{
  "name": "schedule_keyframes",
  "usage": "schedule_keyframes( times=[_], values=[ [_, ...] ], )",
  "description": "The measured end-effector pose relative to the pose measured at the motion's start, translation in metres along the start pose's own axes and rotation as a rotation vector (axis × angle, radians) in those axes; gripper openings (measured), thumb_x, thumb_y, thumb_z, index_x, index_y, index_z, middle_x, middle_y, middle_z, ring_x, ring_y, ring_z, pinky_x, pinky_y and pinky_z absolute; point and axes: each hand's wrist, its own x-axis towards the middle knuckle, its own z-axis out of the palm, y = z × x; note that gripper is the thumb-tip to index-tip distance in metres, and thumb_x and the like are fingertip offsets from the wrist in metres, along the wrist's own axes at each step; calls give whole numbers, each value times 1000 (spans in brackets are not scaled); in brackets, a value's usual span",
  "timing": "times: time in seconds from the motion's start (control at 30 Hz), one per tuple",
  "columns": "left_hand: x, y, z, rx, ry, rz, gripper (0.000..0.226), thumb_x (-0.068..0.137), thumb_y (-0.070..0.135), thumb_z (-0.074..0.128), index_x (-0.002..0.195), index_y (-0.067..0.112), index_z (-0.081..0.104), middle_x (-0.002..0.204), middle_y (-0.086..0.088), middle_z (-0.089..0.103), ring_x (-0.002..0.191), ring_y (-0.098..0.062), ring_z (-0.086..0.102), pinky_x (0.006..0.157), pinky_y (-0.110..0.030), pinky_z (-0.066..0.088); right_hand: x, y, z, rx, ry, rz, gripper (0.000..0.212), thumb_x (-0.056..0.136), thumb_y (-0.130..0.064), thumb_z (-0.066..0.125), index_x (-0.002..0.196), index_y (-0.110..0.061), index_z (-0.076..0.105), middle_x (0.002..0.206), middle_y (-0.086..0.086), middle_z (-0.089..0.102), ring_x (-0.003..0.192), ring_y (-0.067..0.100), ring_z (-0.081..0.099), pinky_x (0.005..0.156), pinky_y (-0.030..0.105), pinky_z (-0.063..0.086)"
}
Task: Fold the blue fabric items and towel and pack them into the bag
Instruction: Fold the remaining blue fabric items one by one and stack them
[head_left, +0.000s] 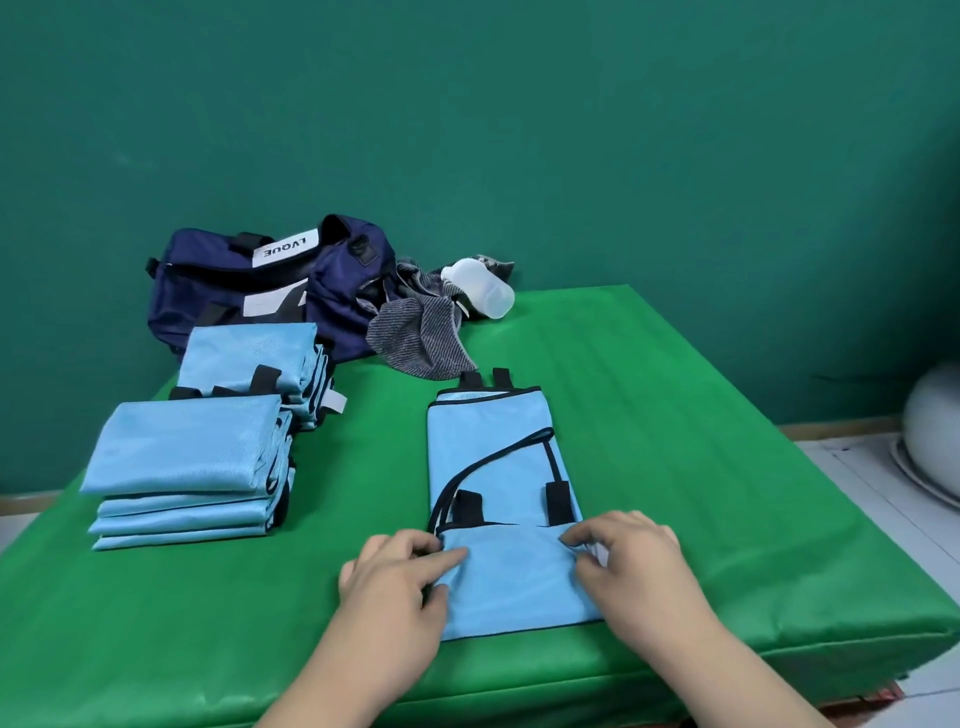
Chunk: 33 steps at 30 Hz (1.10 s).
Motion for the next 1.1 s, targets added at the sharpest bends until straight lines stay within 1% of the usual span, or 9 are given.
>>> schedule_keyframes(
  times=[0.17,0.27,0.37,0.5,0.73,0.9,0.97,1.03,1.1],
  values=[
    [2,-4,0,-50,70,61,40,76,34,57,111,38,74,102,44,51,103,9,35,93,-18,26,-3,0,-1,87,75,-8,23,70,-28,56,83,-40,72,83,-30,61,88,-3,51,81,25,33],
    [3,3,-9,-200,137,59,36,76,39,62,109,35,75,119,42,49,114,12,44,96,-13,34,-5,-5,-7,192,137,2,28,76,-21,63,75,-49,61,85,-31,63,94,-7,55,83,21,38],
    [2,14,-17,-409,189,17,28,77,29,75,103,40,75,118,39,54,109,13,54,87,2,33,-5,-10,-14,380,189,69,40,79,-1,68,73,-41,67,92,-28,66,94,-5,60,77,8,40],
    [19,21,-18,-631,262,-28,47,75,8,84,91,52,74,107,31,62,87,3,64,76,-3,44,11,-21,-22,540,246,108,39,78,6,65,72,-32,71,88,-24,69,87,-4,62,69,5,40],
    [103,15,-26,-613,304,-15,44,80,-4,75,99,35,69,102,20,62,81,7,55,78,-5,41,104,-32,-22,593,281,122,38,79,4,63,73,-33,68,90,-16,69,86,-9,60,73,5,41],
    [176,-14,-14,-367,254,-34,35,84,3,72,114,20,72,108,21,59,86,12,54,83,1,35,173,-23,-1,448,170,149,34,83,-1,56,86,-32,68,104,-10,64,71,-2,51,57,5,34],
    [194,-28,-2,-216,127,-15,39,86,9,70,123,20,68,118,16,56,104,8,52,95,-3,31,192,-10,14,293,61,172,31,85,-7,57,102,-29,71,113,-7,58,90,7,56,74,14,39],
    [200,-38,8,-83,-24,-21,47,90,18,66,136,27,59,137,10,49,131,-10,42,112,-23,28,201,1,27,138,-10,179,31,86,-16,60,113,-29,68,119,-6,53,116,17,52,97,30,40],
    [200,-43,14,-75,-58,-40,50,92,19,62,140,30,53,146,11,45,136,-13,38,117,-35,25,202,4,33,53,-42,142,32,88,-22,60,119,-31,63,126,-8,55,124,17,48,108,38,32]
  ],
)
